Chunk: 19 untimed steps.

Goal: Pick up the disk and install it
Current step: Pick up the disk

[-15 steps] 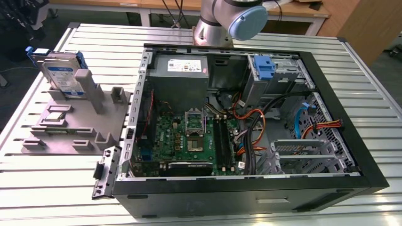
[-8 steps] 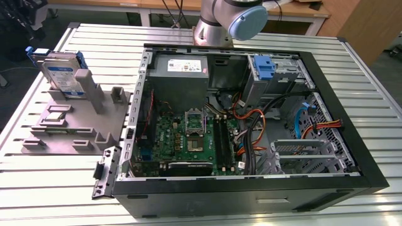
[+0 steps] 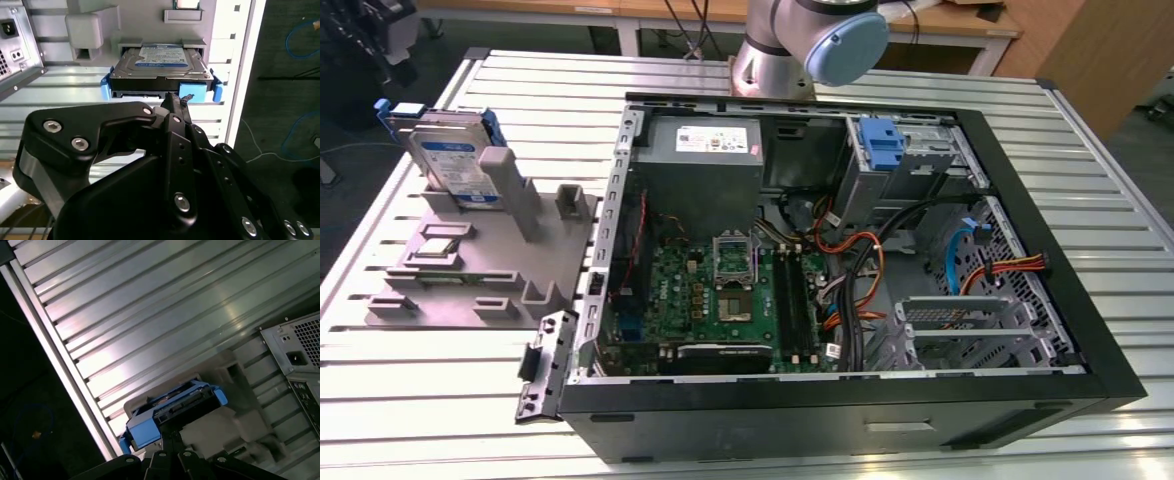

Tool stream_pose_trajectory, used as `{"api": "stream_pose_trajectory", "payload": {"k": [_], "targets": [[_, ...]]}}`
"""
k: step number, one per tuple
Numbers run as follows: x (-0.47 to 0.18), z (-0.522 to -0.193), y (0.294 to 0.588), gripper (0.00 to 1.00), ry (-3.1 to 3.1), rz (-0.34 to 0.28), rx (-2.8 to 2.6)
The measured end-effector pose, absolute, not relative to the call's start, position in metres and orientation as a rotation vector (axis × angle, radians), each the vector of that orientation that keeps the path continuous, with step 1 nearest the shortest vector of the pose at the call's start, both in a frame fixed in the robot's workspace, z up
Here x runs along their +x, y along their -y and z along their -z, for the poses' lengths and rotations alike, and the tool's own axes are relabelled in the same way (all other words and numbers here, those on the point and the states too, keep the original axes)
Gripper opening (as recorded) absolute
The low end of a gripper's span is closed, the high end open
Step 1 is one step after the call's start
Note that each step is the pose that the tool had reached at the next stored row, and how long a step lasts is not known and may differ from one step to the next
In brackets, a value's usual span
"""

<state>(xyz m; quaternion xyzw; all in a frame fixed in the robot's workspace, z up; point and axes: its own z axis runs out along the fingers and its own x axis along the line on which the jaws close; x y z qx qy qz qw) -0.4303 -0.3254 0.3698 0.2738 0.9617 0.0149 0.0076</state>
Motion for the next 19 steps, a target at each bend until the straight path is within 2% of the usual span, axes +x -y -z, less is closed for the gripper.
{"api": "stream_pose_trajectory", "payload": {"k": [19], "targets": [[-0.4349,-0.3694,0.3254,0.1,-2.865,-0.043,1.241]]}}
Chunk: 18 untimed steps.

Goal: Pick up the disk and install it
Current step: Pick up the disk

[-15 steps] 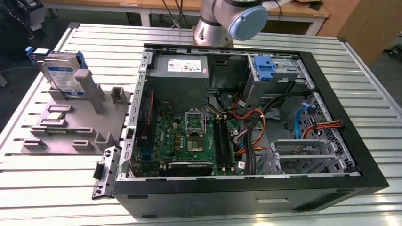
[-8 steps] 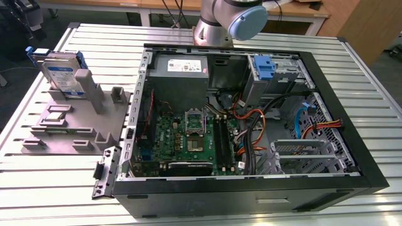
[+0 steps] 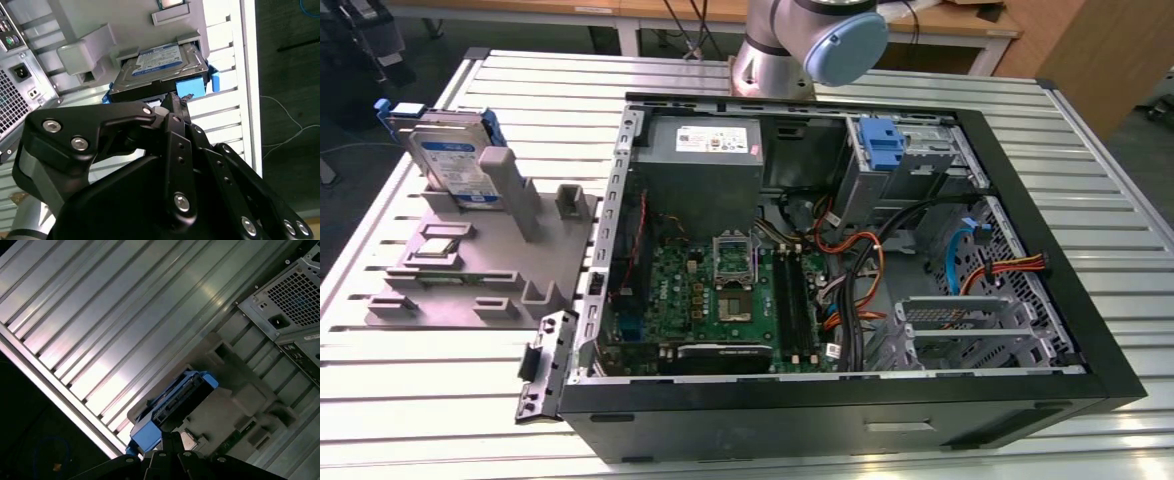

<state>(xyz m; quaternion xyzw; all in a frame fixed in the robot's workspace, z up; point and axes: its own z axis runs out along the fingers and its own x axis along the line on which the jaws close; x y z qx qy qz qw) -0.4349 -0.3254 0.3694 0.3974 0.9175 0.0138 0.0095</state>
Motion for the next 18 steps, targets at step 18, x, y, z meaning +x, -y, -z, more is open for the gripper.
{"api": "stream_pose_trajectory", "payload": {"k": [18], "targets": [[-0.4349,-0.3689,0.3254,0.1,-2.672,-0.039,1.609]]}}
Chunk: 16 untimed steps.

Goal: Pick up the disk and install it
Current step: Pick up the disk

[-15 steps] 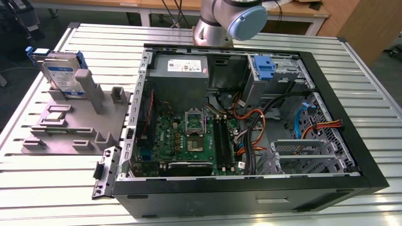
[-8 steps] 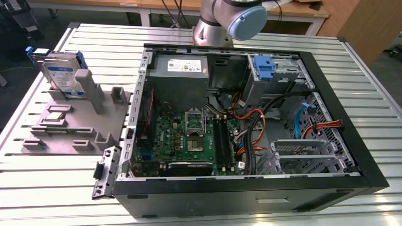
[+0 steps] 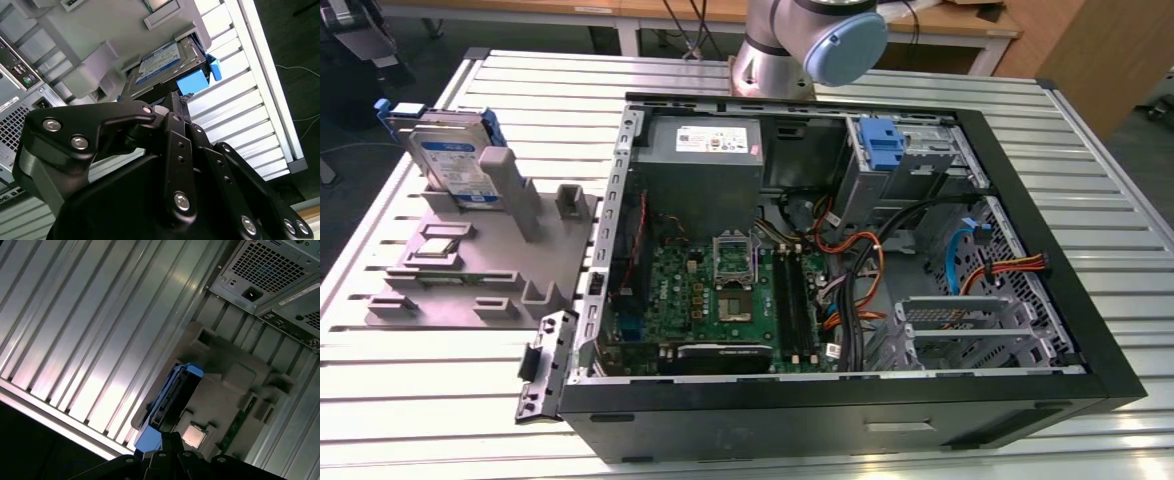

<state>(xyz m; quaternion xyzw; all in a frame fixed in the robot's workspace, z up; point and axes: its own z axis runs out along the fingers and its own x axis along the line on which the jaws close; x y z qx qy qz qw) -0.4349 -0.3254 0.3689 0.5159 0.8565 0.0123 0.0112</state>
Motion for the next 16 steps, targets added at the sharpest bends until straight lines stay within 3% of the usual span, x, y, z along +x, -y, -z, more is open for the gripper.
{"api": "stream_pose_trajectory", "payload": {"k": [16], "targets": [[-0.4353,-0.369,0.3254,0.1,-2.66,-0.038,1.629]]}}
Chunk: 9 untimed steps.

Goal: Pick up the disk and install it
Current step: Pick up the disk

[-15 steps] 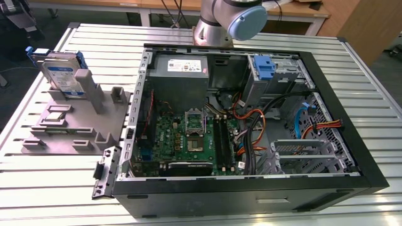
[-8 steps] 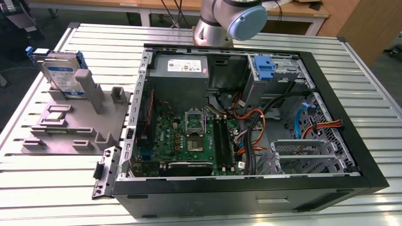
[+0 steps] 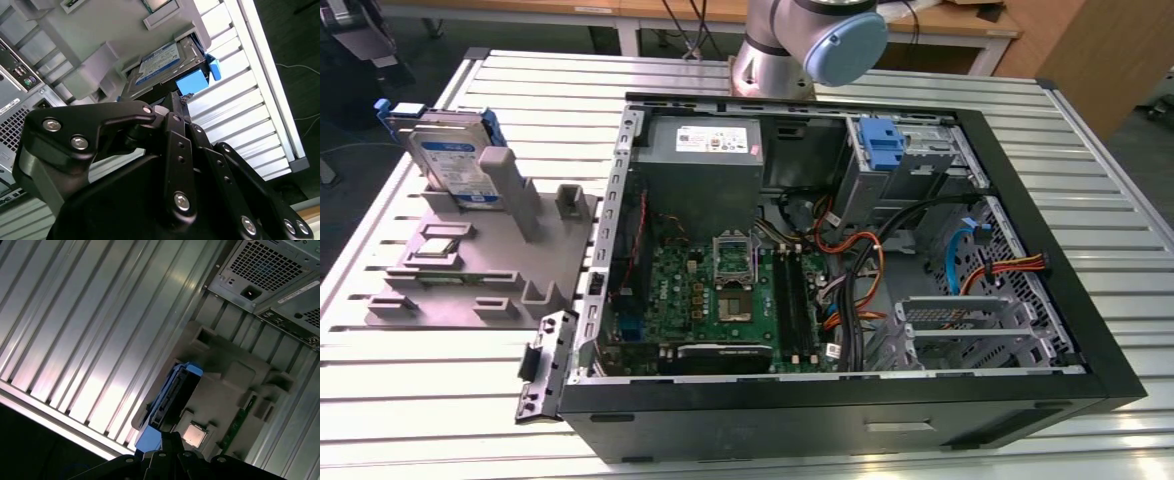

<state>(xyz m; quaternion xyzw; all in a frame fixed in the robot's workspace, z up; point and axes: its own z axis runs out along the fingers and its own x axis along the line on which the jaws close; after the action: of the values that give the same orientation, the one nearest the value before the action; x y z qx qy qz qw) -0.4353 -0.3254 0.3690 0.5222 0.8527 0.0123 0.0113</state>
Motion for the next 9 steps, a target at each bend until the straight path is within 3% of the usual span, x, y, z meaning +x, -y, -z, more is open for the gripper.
{"api": "stream_pose_trajectory", "payload": {"k": [9], "targets": [[-0.4353,-0.3684,0.3254,0.1,-2.573,-0.036,1.761]]}}
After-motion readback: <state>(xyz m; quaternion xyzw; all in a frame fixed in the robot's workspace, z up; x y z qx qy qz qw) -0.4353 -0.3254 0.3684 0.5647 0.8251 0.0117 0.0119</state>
